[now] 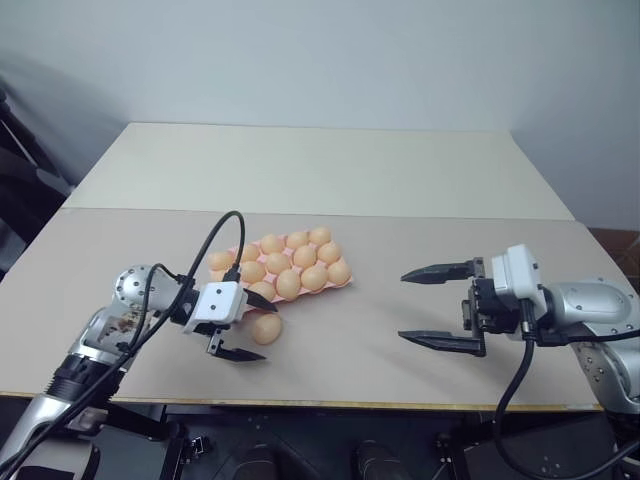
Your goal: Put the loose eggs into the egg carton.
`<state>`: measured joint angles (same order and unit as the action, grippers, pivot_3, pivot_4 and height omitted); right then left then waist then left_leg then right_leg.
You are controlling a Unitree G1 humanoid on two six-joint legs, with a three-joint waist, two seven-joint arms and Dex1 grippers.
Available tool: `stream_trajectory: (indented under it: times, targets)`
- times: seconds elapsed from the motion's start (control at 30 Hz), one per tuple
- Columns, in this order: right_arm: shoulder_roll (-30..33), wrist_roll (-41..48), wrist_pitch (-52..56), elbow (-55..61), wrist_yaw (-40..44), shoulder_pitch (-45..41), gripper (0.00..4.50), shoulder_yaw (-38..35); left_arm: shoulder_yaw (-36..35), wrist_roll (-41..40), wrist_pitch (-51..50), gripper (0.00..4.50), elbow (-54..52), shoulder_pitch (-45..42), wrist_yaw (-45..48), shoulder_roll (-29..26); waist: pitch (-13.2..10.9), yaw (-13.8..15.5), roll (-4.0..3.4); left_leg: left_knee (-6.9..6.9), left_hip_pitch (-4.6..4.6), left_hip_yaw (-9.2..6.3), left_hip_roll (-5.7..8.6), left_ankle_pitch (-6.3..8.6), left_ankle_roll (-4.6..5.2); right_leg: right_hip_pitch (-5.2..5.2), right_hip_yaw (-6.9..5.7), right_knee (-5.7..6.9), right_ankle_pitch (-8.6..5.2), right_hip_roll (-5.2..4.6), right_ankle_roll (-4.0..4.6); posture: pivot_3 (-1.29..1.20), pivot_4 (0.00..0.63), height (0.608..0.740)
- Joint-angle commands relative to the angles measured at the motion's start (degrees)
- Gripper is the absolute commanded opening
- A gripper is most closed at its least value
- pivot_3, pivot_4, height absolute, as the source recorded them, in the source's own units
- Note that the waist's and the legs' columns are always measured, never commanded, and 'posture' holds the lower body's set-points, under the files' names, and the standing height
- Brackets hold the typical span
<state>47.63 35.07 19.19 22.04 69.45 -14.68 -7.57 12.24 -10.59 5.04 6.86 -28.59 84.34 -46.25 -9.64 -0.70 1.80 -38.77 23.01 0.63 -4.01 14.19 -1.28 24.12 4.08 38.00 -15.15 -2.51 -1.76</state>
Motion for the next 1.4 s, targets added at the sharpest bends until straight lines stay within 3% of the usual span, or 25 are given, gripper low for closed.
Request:
stream_trajectory:
  times: [0.03, 0.4, 0.5, 0.6, 0.83, 1.03, 1.4]
  targets:
    - [0.06, 1.11, -1.00, 1.64, -0.42, -0.08, 4.50, -1.77, 0.80, 1.93, 1.91, 4.47, 1.14, -1.71, -0.21, 0.57, 0.00, 0.00, 0.00, 0.00, 0.00, 0.00, 0.00, 0.00, 0.00, -0.01, 0.00, 0.00, 0.00, 0.00, 0.00, 0.00, 0.150, 0.740]
    - [0.11, 1.10, -1.10, 2.28, -1.04, -0.11, 4.50, -1.59, 2.62, 5.59, 4.04, 4.47, 3.95, -3.43, -0.77, 2.18, 0.00, 0.00, 0.00, -0.01, 0.00, -0.02, 0.01, 0.00, 0.00, -0.01, 0.00, 0.01, 0.00, 0.00, 0.00, 0.00, 0.150, 0.740]
    - [0.09, 1.19, -0.94, 2.58, -1.23, -0.26, 4.50, -1.55, 2.57, 5.55, 4.10, 3.96, 3.76, -3.45, -0.62, 2.41, 0.00, 0.00, 0.00, -0.02, 0.01, -0.02, 0.01, 0.00, 0.00, -0.01, 0.00, 0.01, 0.00, 0.00, 0.00, 0.00, 0.150, 0.740]
    - [0.01, 1.36, -0.80, 2.70, -1.44, -0.58, 4.50, -1.60, 1.89, 4.97, 3.77, 3.07, 2.85, -3.22, -0.44, 2.12, 0.00, -0.01, 0.00, -0.02, 0.00, -0.02, 0.01, 0.00, 0.00, -0.01, 0.00, 0.01, 0.00, 0.00, 0.00, 0.00, 0.150, 0.740]
    - [-0.21, 1.43, -0.84, 2.30, -1.54, -1.22, 4.50, -1.29, -0.69, -0.06, 0.36, 3.07, -1.43, -1.96, -0.19, 1.80, 0.00, -0.02, 0.00, -0.02, 0.00, -0.03, 0.01, 0.00, 0.00, -0.01, -0.01, 0.02, 0.00, 0.00, 0.00, 0.00, 0.150, 0.740]
    - [-0.54, 1.47, -0.71, 2.00, -1.30, -1.79, 4.50, -0.88, -7.69, -8.99, -10.15, 3.07, -6.18, -2.94, -4.67, 2.63, 0.00, -0.02, 0.00, -0.05, 0.02, -0.07, 0.00, 0.00, 0.00, -0.01, -0.02, 0.02, 0.00, 0.00, -0.01, 0.00, 0.150, 0.740]
    - [-1.22, 0.99, -0.78, 1.58, -1.05, -2.39, 4.50, -0.26, -10.69, -1.13, -7.09, 3.07, 3.38, -4.49, -11.04, -3.35, 0.00, -0.02, 0.00, -0.04, 0.04, -0.08, 0.01, 0.00, 0.00, 0.01, -0.04, 0.01, 0.00, 0.00, -0.01, 0.00, 0.150, 0.740]
